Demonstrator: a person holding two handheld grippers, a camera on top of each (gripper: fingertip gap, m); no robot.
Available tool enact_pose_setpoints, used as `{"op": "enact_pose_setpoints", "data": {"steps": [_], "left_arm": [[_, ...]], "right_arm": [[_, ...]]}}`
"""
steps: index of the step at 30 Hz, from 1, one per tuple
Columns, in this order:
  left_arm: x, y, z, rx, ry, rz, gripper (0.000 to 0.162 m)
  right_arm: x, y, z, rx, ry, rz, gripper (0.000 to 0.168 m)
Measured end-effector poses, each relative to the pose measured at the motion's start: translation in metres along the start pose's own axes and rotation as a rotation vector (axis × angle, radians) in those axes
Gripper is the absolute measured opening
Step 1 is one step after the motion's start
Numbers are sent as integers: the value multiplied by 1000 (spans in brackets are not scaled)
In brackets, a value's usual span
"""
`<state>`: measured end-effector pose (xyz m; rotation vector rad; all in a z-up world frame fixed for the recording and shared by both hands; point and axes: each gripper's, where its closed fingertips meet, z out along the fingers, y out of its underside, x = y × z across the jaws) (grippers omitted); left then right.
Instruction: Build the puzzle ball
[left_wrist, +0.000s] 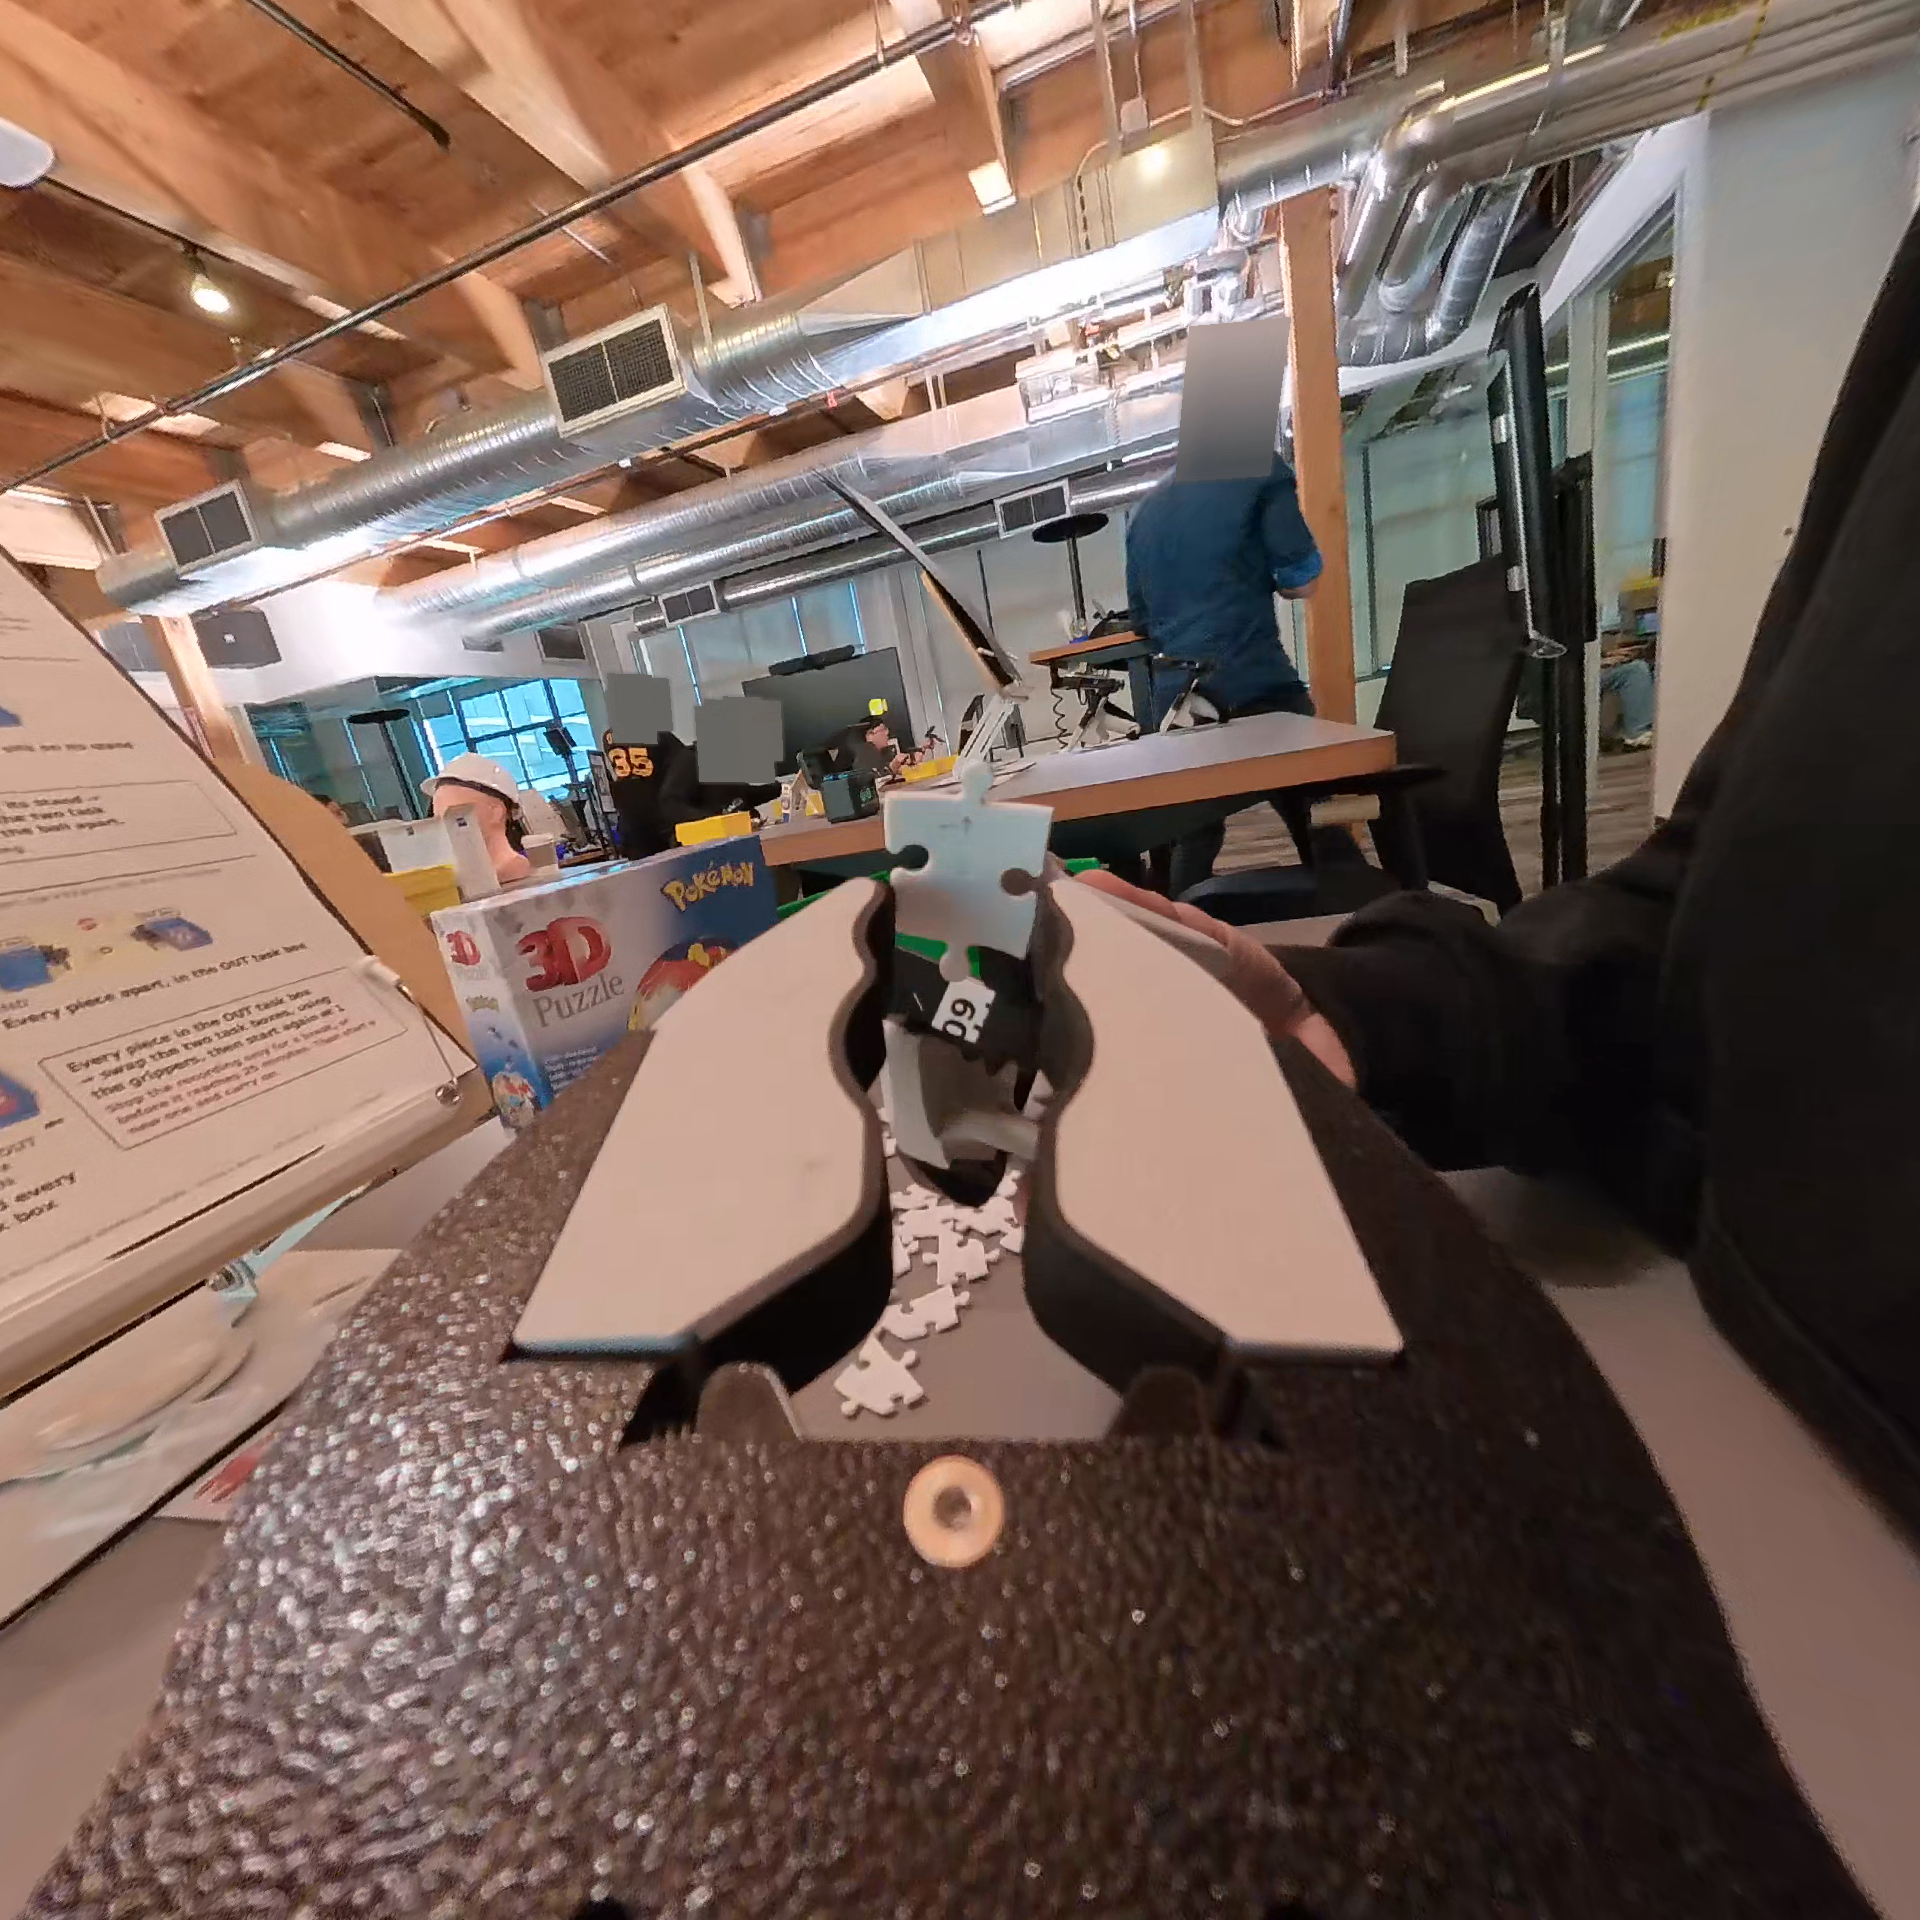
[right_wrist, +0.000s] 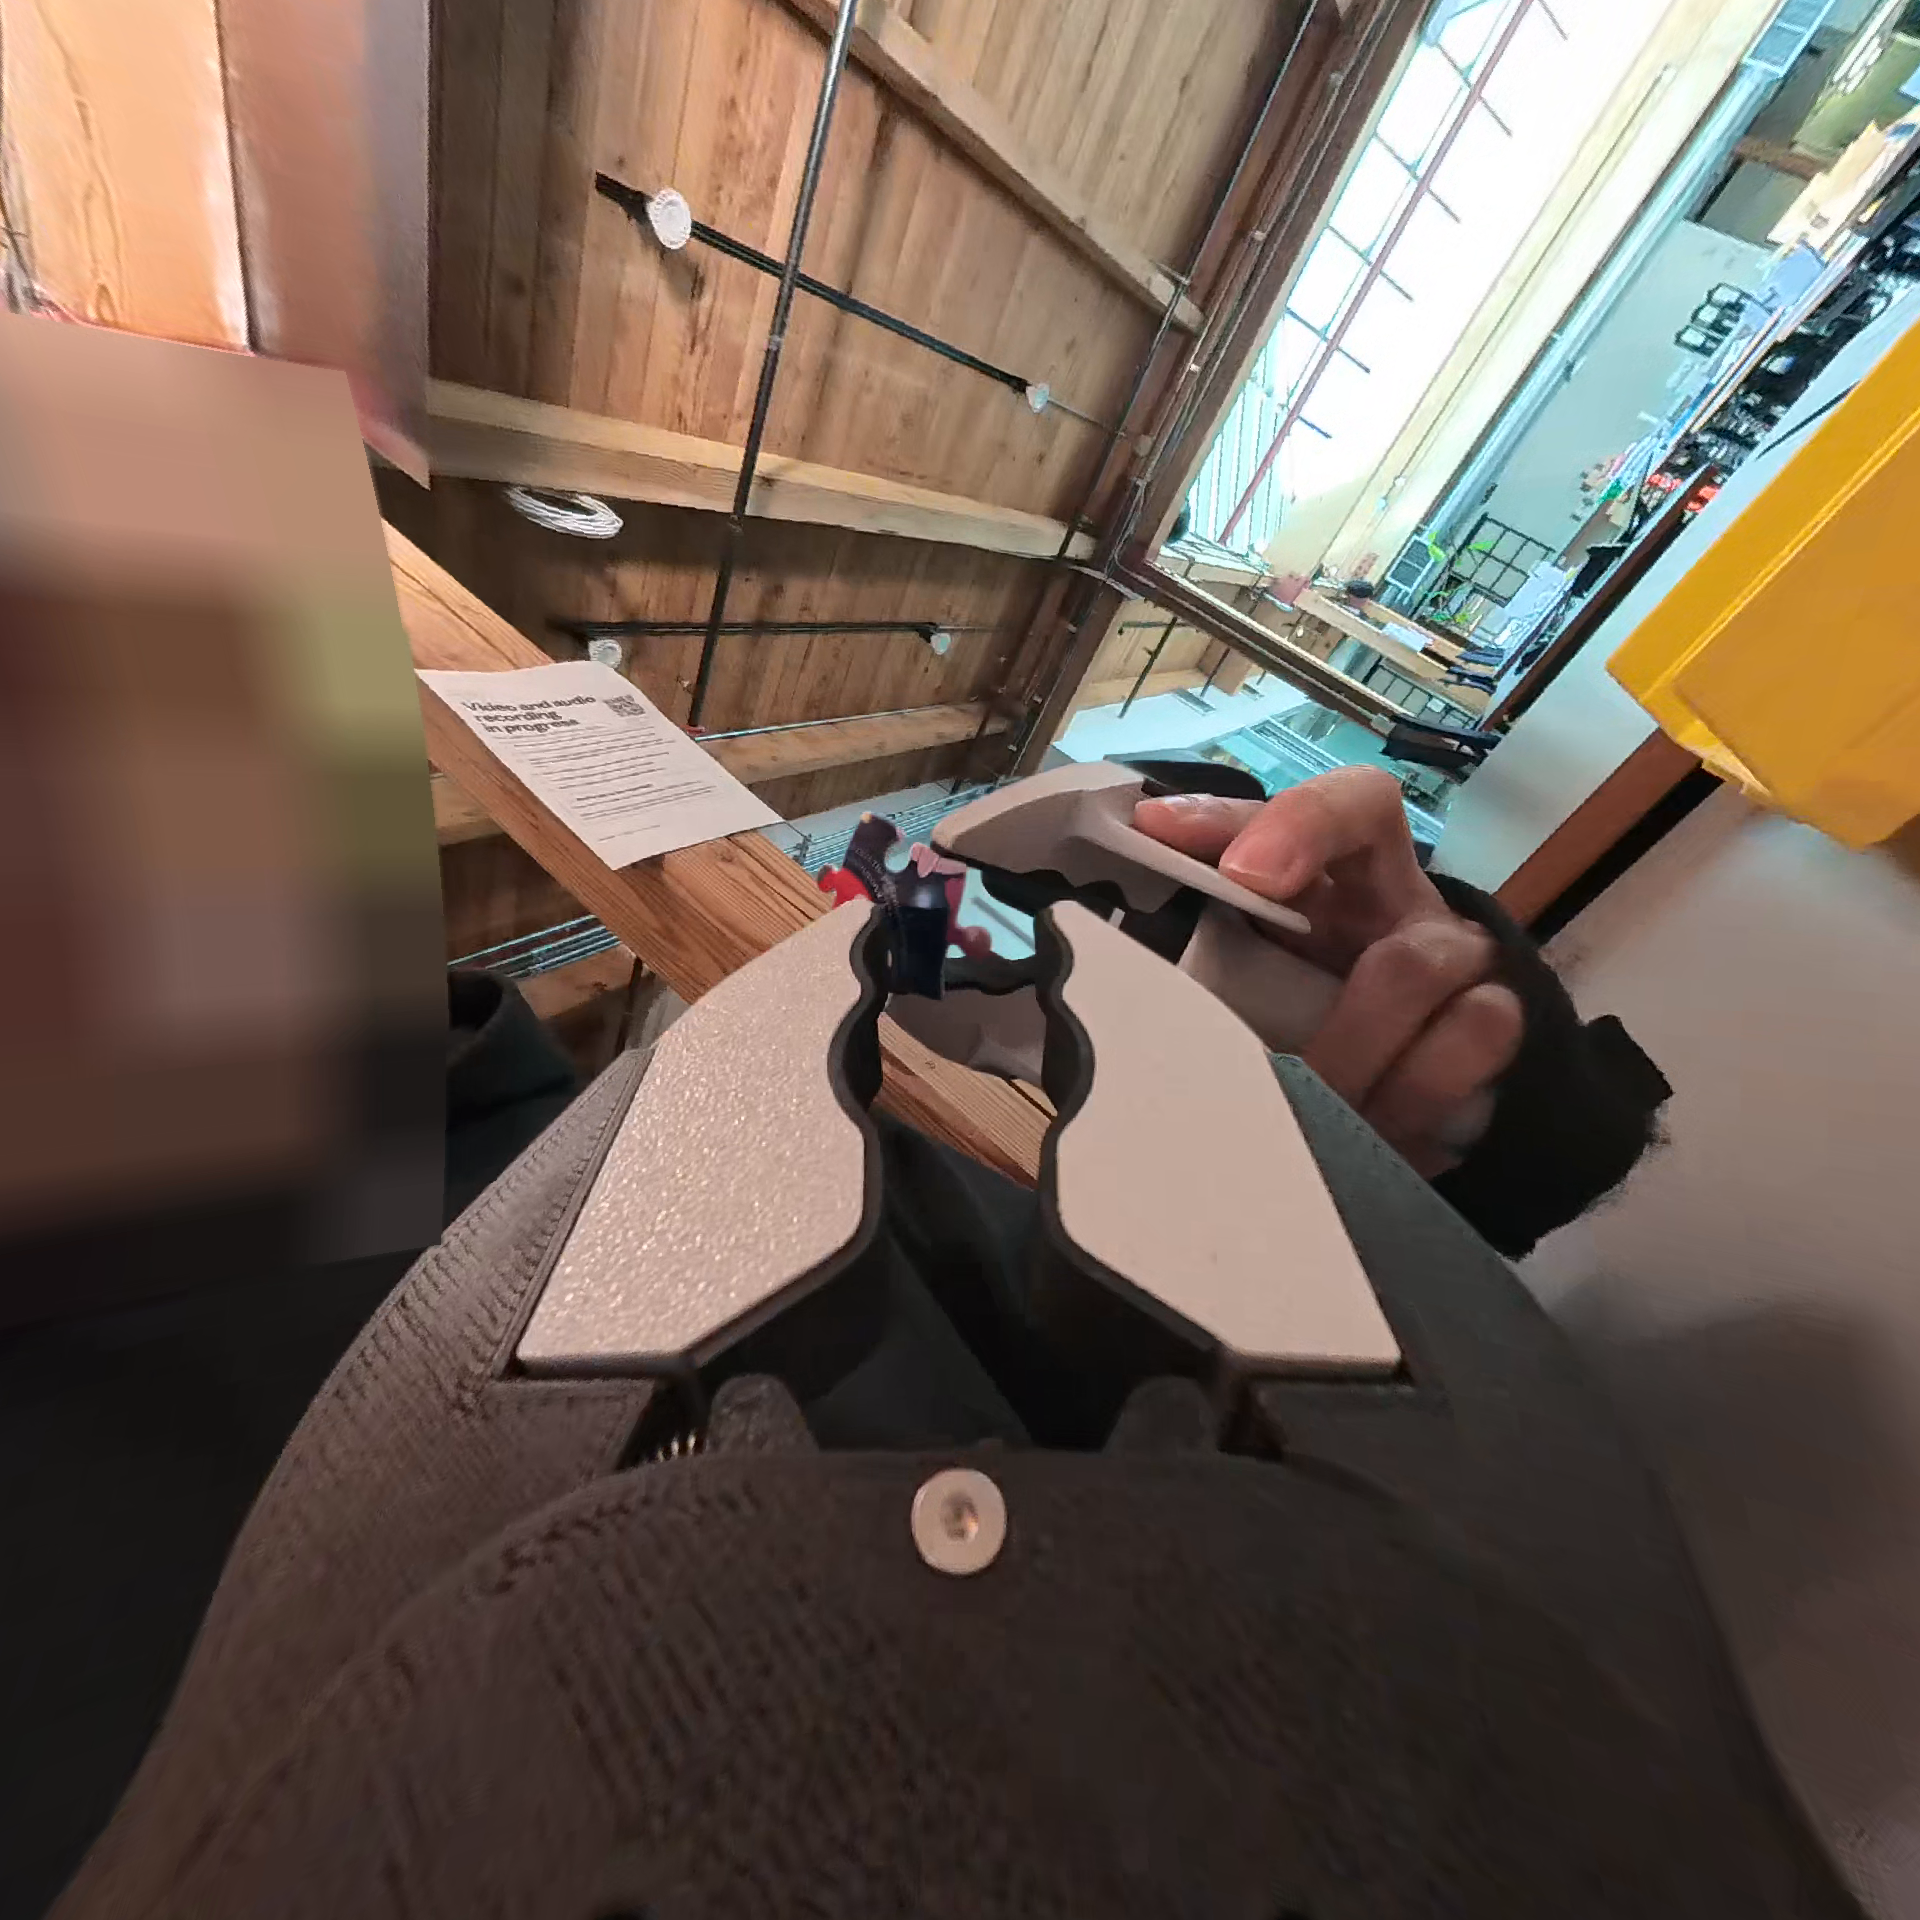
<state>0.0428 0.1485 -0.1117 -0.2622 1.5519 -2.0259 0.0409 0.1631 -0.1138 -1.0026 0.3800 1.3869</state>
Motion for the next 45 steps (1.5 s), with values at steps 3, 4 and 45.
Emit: {"op": "enact_pose_setpoints", "data": {"steps": [3,4,45], "left_arm": [[-2,6,1,-52,-3,32,24],[-3,9,1,-75,-3,44,24],[-6,41,-11,-327,55,-486,1]], "right_arm": [[-3,1,0,-11,-2,-10,33],[-2,2,0,-16,3,-11,32],[19,-10,-31,-219,485,-775,11]]}}
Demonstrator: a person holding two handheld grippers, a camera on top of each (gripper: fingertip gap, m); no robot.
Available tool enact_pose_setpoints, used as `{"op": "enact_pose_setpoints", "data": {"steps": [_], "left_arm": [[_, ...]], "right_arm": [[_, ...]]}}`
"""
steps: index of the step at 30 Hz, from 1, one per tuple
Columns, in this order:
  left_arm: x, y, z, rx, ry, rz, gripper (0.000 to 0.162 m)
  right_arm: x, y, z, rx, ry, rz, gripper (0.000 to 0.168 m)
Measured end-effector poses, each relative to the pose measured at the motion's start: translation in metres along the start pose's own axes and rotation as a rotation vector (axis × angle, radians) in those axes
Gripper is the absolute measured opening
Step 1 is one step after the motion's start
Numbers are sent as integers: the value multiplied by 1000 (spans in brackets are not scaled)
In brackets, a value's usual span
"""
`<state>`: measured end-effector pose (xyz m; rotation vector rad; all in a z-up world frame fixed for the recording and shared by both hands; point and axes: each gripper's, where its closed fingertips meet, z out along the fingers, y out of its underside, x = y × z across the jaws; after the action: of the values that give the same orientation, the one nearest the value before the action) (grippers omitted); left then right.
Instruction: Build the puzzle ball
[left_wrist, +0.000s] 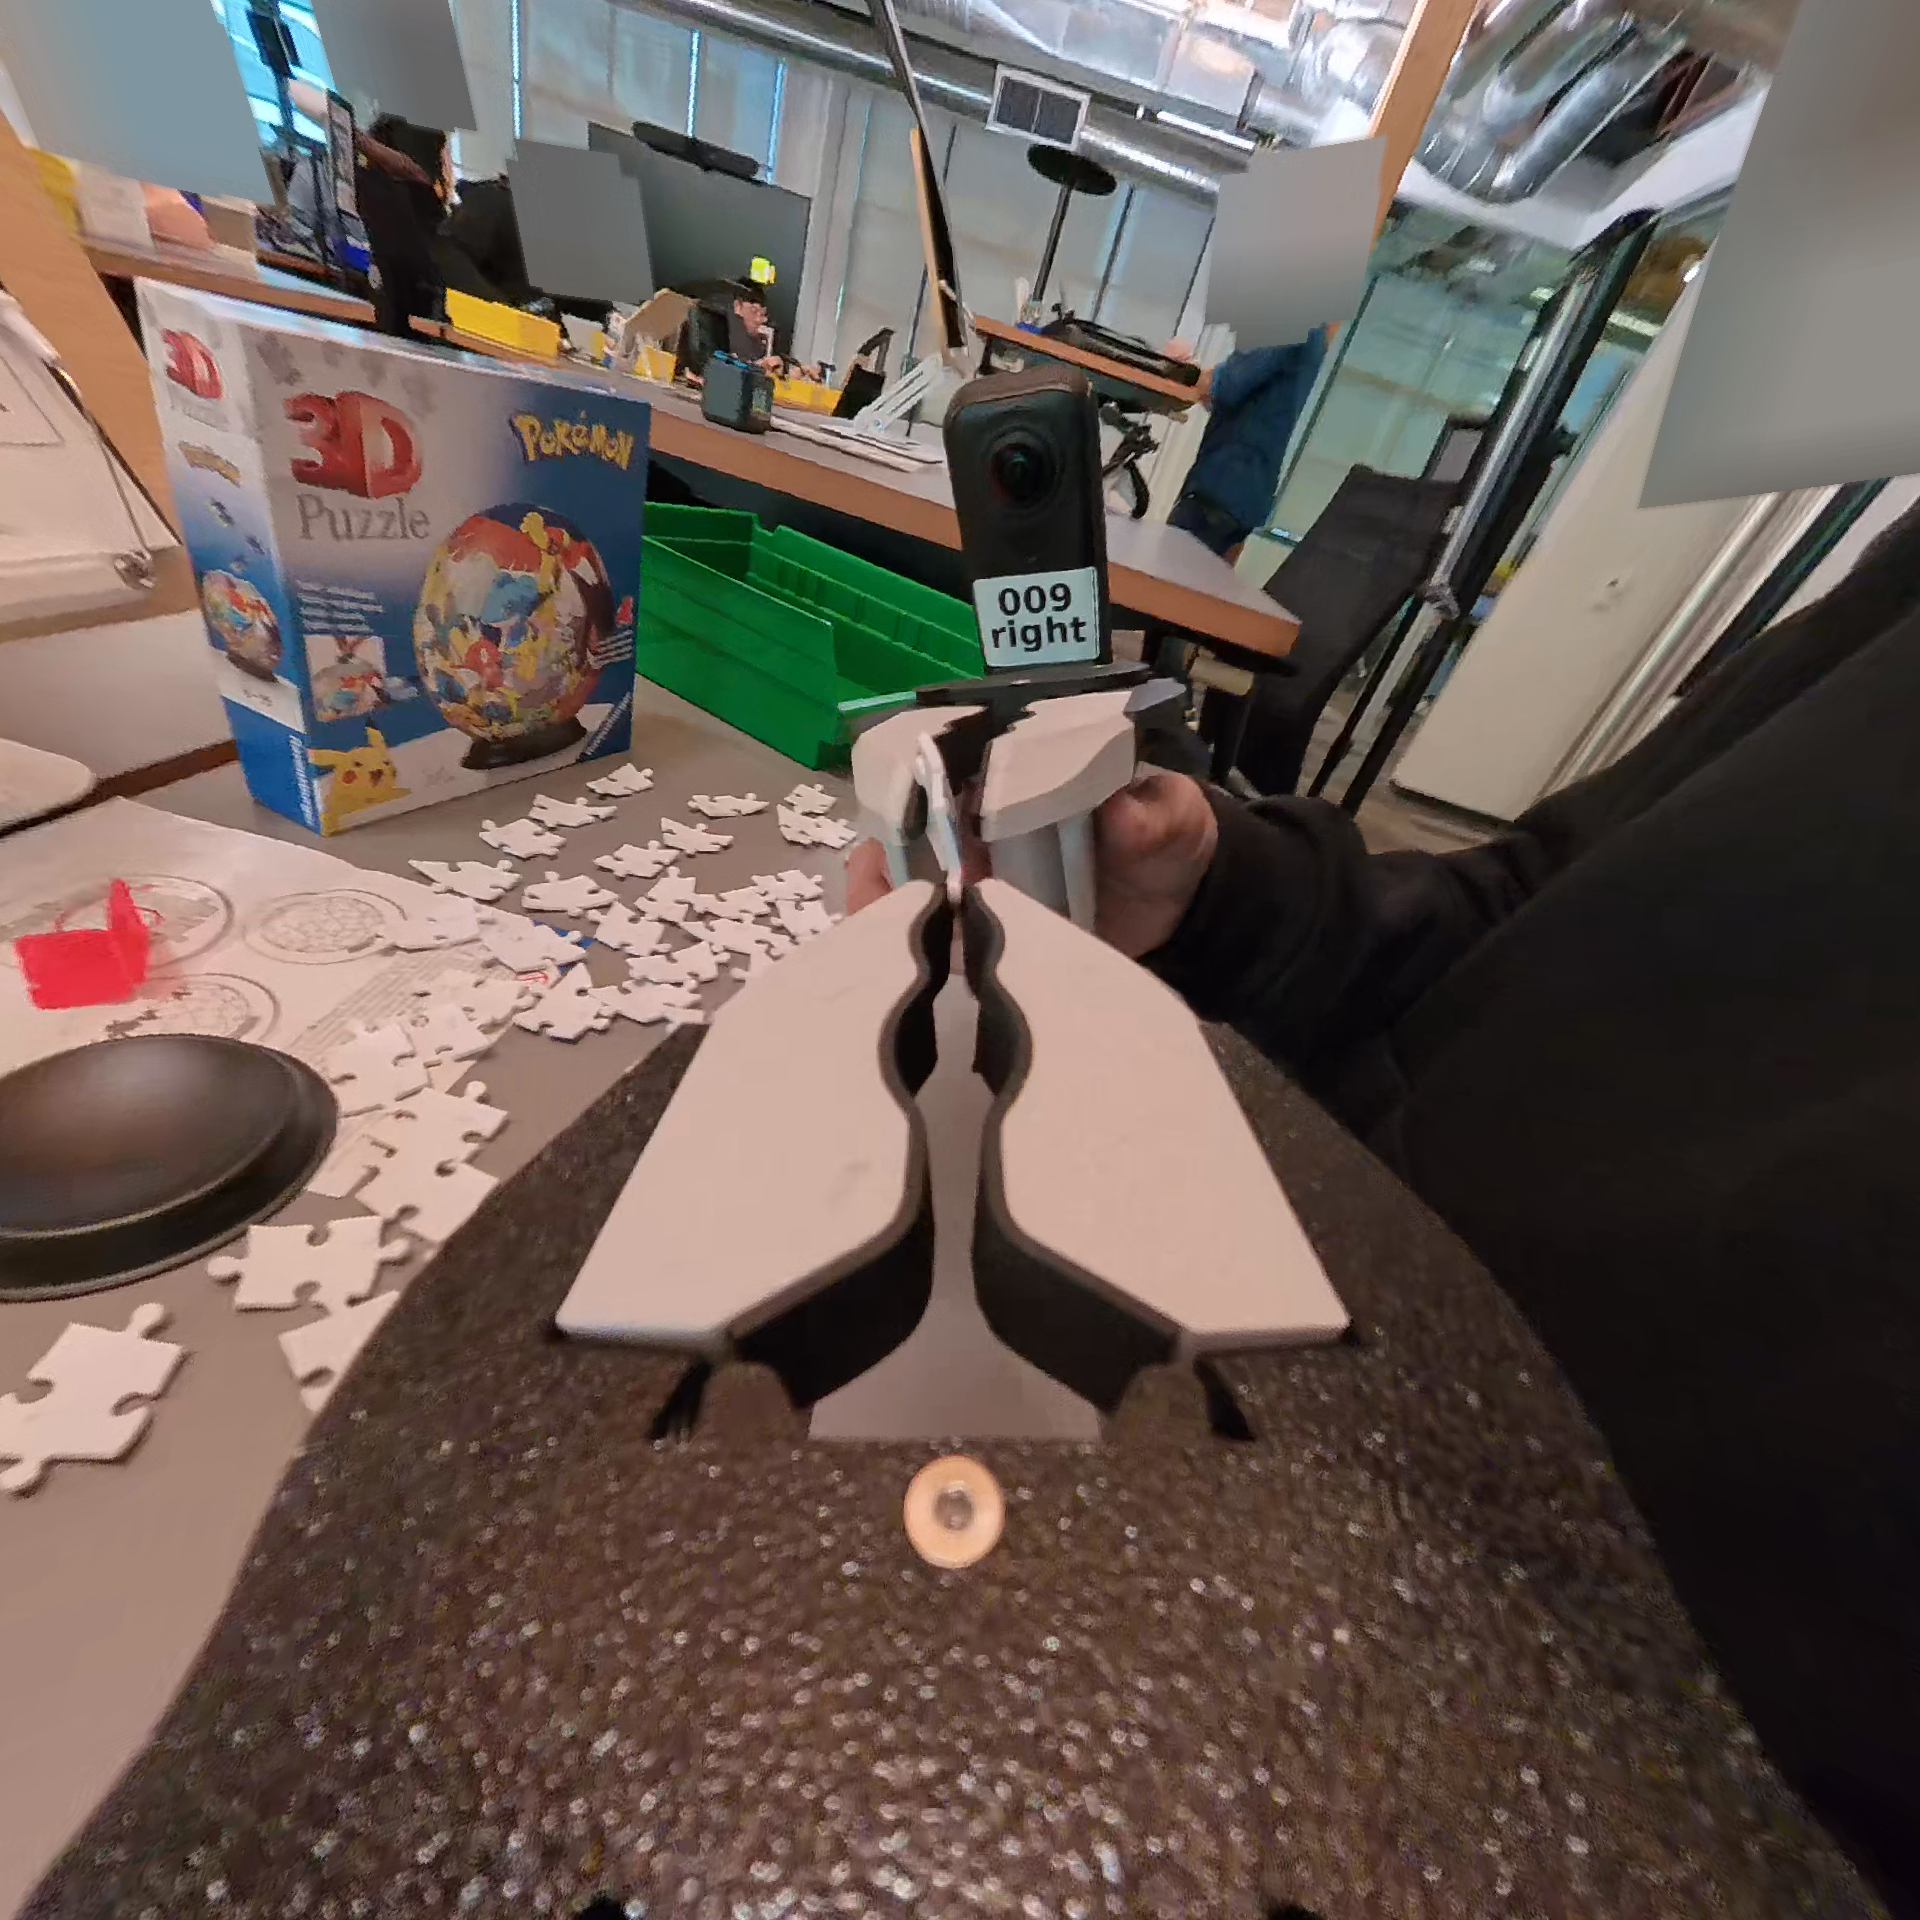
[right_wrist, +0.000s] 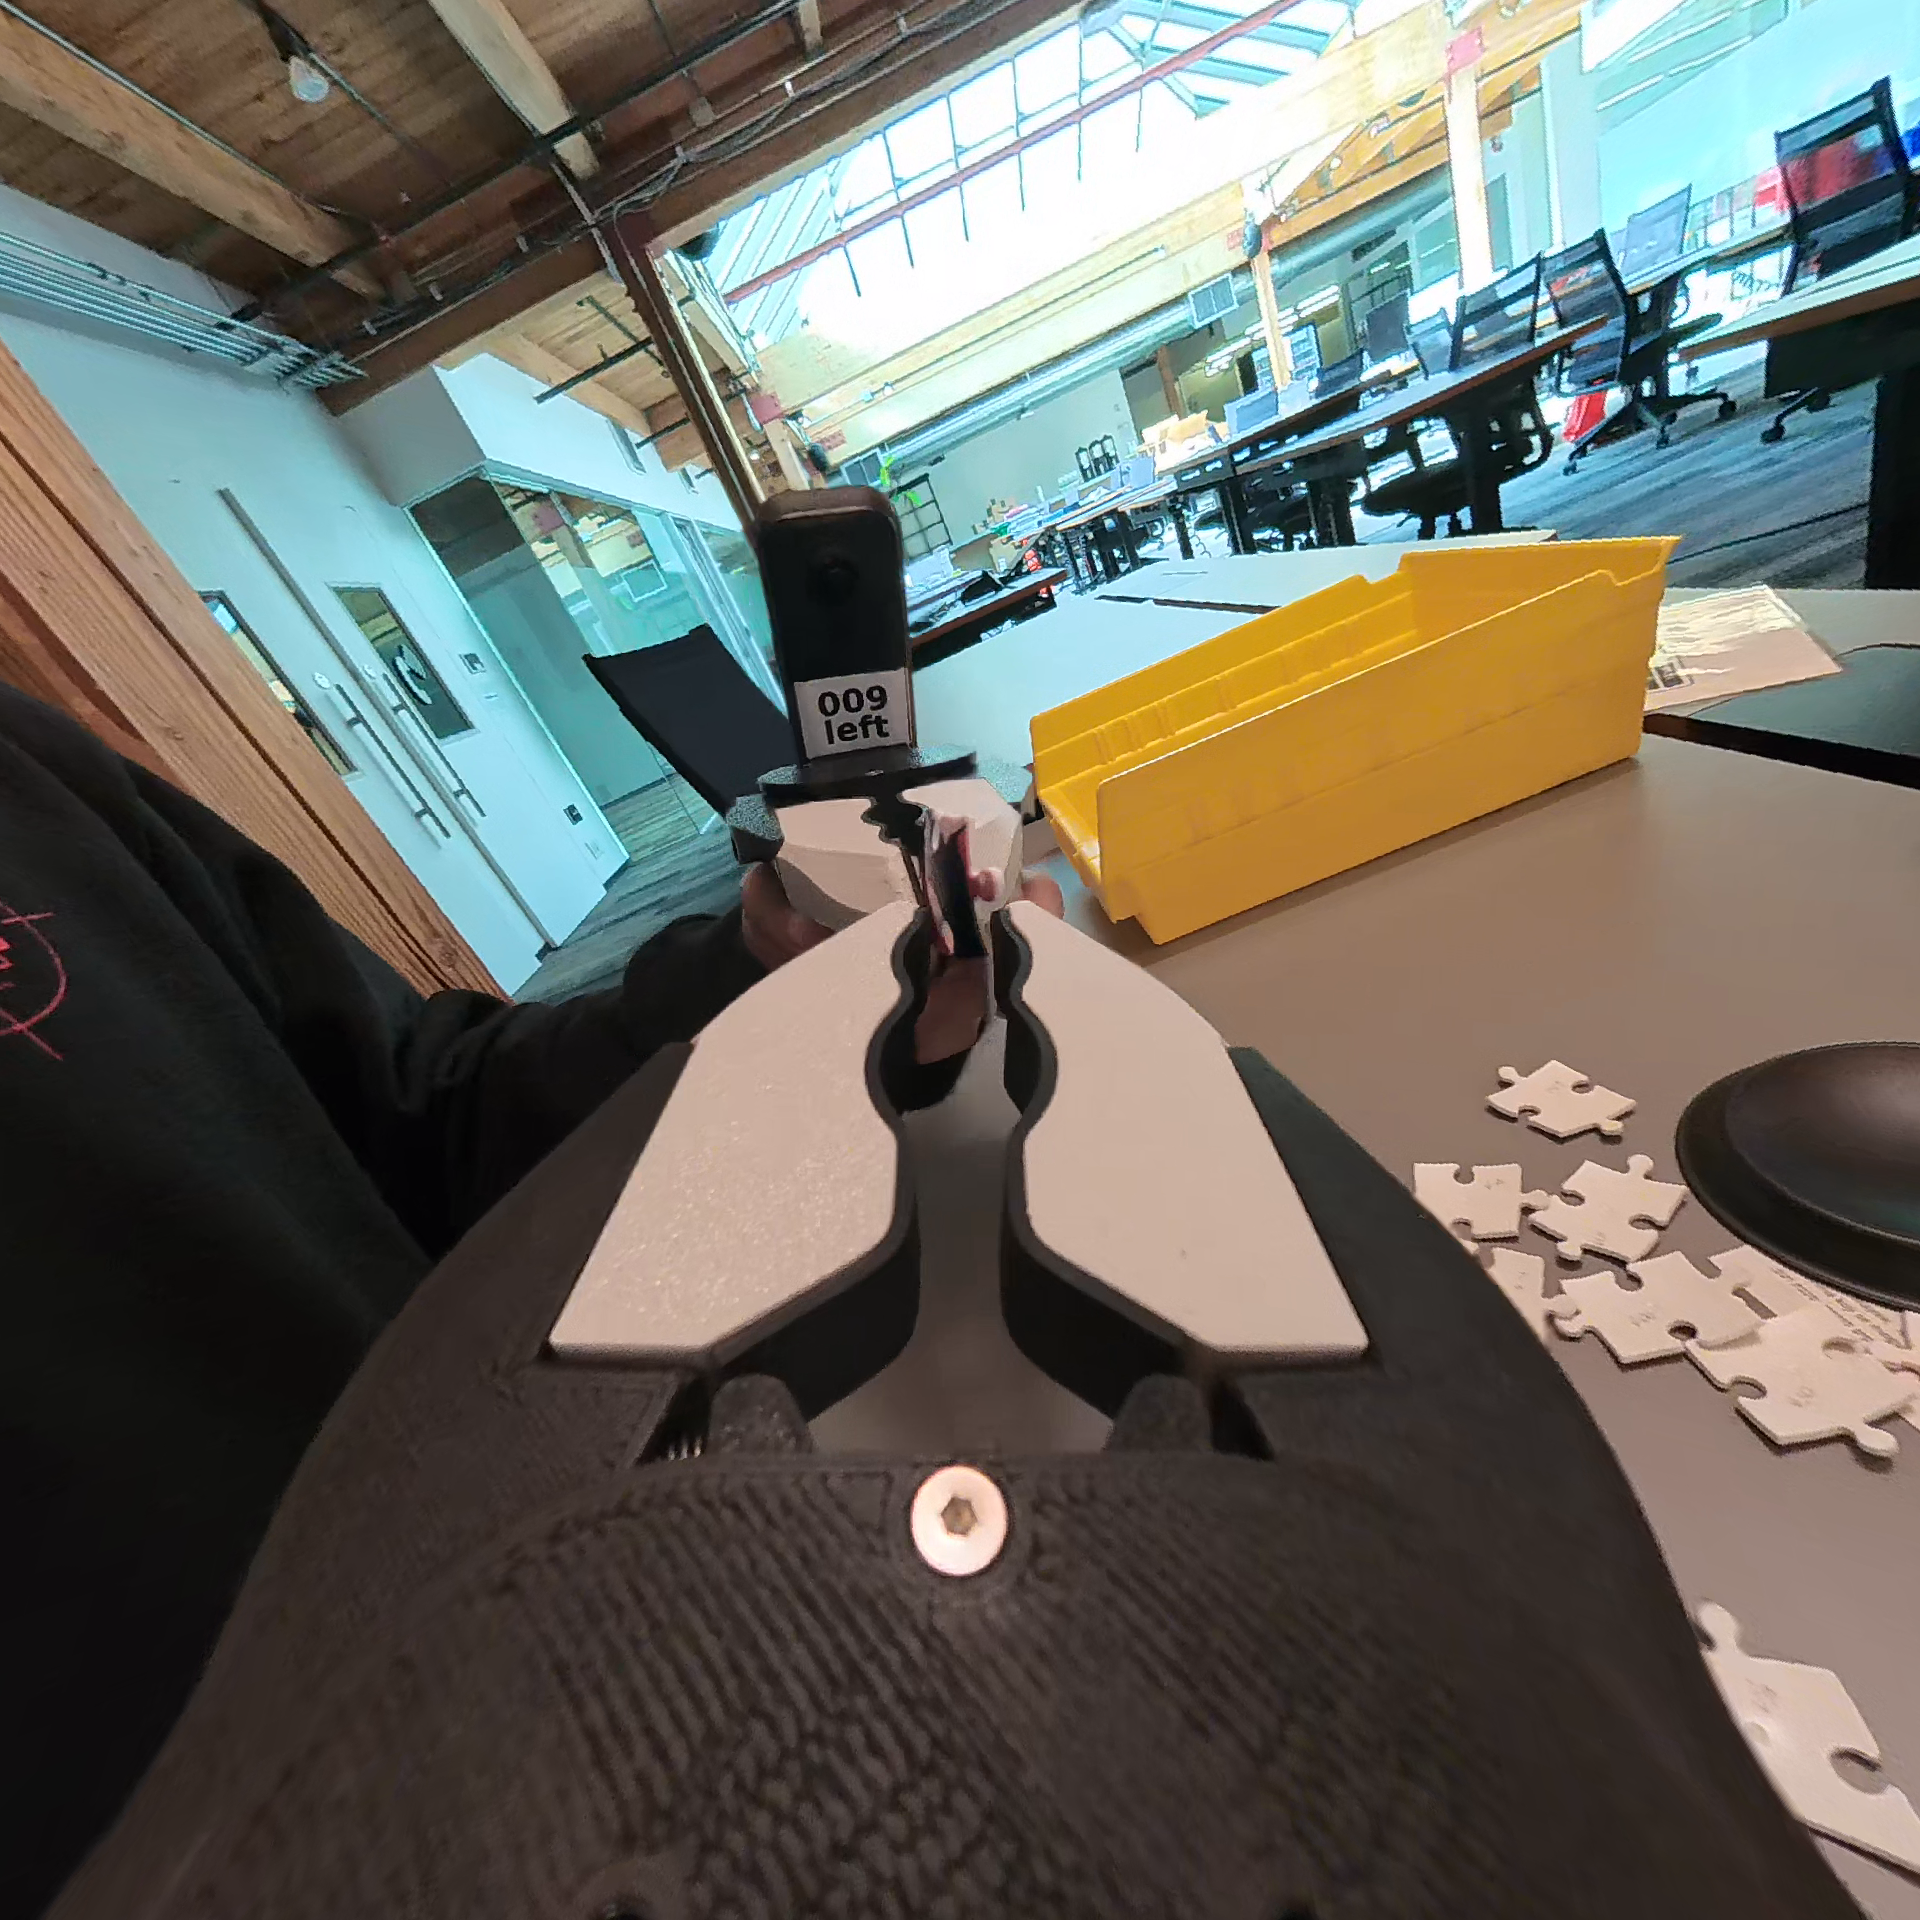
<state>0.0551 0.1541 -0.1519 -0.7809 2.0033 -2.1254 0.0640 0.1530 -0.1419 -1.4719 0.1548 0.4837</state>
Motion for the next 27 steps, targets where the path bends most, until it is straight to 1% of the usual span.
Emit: {"op": "enact_pose_setpoints", "data": {"steps": [5,8,11,13,15,17,20,24,26,27], "left_arm": [[1,2,-3,12,47,-75,1],[2,3,-6,0,53,-74,1],[3,0,-8,16,41,-57,1],[0,-3,-9,44,12,-45,5],[0,-6,-9,66,14,-52,11],[-1,-7,-10,78,15,-68,5],[-1,-5,-11,82,19,-92,7],[2,-4,-11,82,38,-82,1],[-4,-1,-13,61,-14,-50,1],[-8,-1,-17,52,-52,-39,1]], "right_arm": [[-1,1,3,-11,1,-14,5],[-3,3,5,-28,-22,-10,4],[-6,0,6,-1,-39,19,3],[-7,-1,8,15,-40,34,3],[-7,-1,9,28,-45,42,3],[-9,0,10,24,-45,35,3],[-9,3,12,2,-38,14,2],[-4,6,12,-22,-13,17,4],[5,10,12,-74,41,-12,4],[13,12,11,-119,81,-46,15]]}}
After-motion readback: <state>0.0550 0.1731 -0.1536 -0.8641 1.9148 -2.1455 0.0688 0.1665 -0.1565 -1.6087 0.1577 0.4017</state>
